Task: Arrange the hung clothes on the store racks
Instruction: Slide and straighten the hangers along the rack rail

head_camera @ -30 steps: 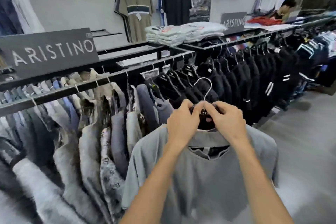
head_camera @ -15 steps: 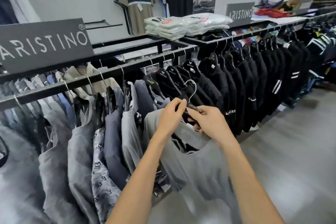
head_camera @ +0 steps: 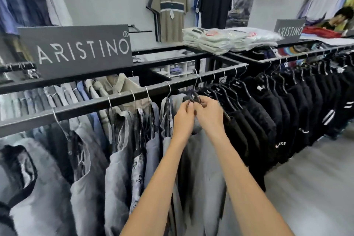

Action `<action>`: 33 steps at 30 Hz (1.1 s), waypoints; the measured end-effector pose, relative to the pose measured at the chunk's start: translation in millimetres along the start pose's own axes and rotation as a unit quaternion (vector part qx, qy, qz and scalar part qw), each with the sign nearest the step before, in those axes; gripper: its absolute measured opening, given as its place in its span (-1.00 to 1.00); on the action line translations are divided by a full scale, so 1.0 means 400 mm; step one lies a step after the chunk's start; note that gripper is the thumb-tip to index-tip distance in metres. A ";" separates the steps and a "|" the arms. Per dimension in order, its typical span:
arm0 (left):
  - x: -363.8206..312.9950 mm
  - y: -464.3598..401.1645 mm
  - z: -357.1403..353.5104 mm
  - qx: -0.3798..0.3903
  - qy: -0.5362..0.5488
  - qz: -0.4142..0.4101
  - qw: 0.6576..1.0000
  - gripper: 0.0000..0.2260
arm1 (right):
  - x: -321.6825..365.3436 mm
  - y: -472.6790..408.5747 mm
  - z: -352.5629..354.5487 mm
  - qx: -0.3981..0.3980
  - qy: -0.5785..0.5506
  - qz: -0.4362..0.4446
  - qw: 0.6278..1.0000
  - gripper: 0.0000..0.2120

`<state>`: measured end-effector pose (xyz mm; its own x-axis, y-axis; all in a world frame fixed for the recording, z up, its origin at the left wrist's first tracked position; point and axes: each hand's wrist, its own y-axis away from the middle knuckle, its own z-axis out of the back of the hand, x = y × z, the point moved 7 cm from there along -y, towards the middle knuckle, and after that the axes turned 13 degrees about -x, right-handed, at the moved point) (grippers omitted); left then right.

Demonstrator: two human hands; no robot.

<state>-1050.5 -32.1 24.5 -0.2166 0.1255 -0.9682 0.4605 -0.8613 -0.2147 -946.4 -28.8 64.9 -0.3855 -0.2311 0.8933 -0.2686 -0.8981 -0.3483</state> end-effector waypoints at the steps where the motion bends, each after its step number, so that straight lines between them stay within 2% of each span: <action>1: 0.002 -0.008 0.002 -0.001 0.001 -0.003 1.000 -0.71 | 0.007 -0.013 -0.016 -0.006 0.006 0.002 1.000 -0.83; 4: -0.009 -0.027 0.020 -0.018 0.000 -0.042 0.999 -0.69 | 0.001 -0.040 -0.058 -0.010 0.029 0.000 1.000 -0.79; 7: 0.005 -0.071 0.047 -0.042 -0.025 -0.047 0.998 -0.66 | -0.027 -0.038 -0.103 0.008 0.042 -0.003 0.999 -0.79; 10: 0.020 -0.097 0.050 -0.012 -0.065 -0.037 0.997 -0.65 | -0.053 -0.026 -0.130 0.012 0.020 -0.009 1.000 -0.65; 12: 0.016 -0.095 0.055 -0.018 -0.073 -0.049 0.996 -0.65 | -0.064 -0.028 -0.134 0.018 -0.001 -0.010 1.000 -0.64; 14: 0.002 -0.084 0.068 -0.049 -0.073 -0.067 0.994 -0.69 | -0.068 -0.032 -0.129 0.036 -0.002 0.000 0.999 -0.71; 16: -0.008 -0.074 0.086 -0.082 -0.026 -0.070 0.994 -0.73 | -0.070 -0.034 -0.117 0.034 0.001 0.017 0.999 -0.79; 19: -0.028 -0.058 0.128 -0.141 0.033 -0.058 0.988 -0.78 | -0.064 -0.023 -0.073 -0.048 -0.058 0.069 0.995 -0.71; 21: -0.038 -0.056 0.166 -0.193 0.031 -0.057 0.979 -0.78 | -0.048 0.013 -0.061 -0.061 -0.120 0.114 0.984 -0.71; 26: -0.026 -0.035 0.193 -0.231 0.002 -0.037 0.972 -0.77 | -0.017 0.123 -0.106 0.023 -0.177 0.196 0.964 -0.73; 30: -0.039 0.025 0.244 -0.265 -0.071 -0.069 0.959 -0.77 | -0.016 0.162 -0.141 0.115 -0.215 0.168 0.955 -0.75; 33: -0.029 0.067 0.330 -0.306 -0.098 -0.057 0.945 -0.77 | 0.003 0.194 -0.155 0.145 -0.235 0.159 0.948 -0.77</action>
<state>-1149.2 -121.8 47.1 -0.4234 0.0555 -0.9042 0.8226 -0.3946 -0.4094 -1022.4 -75.7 21.2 0.0486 -0.5870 0.8082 0.0742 -0.8048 -0.5889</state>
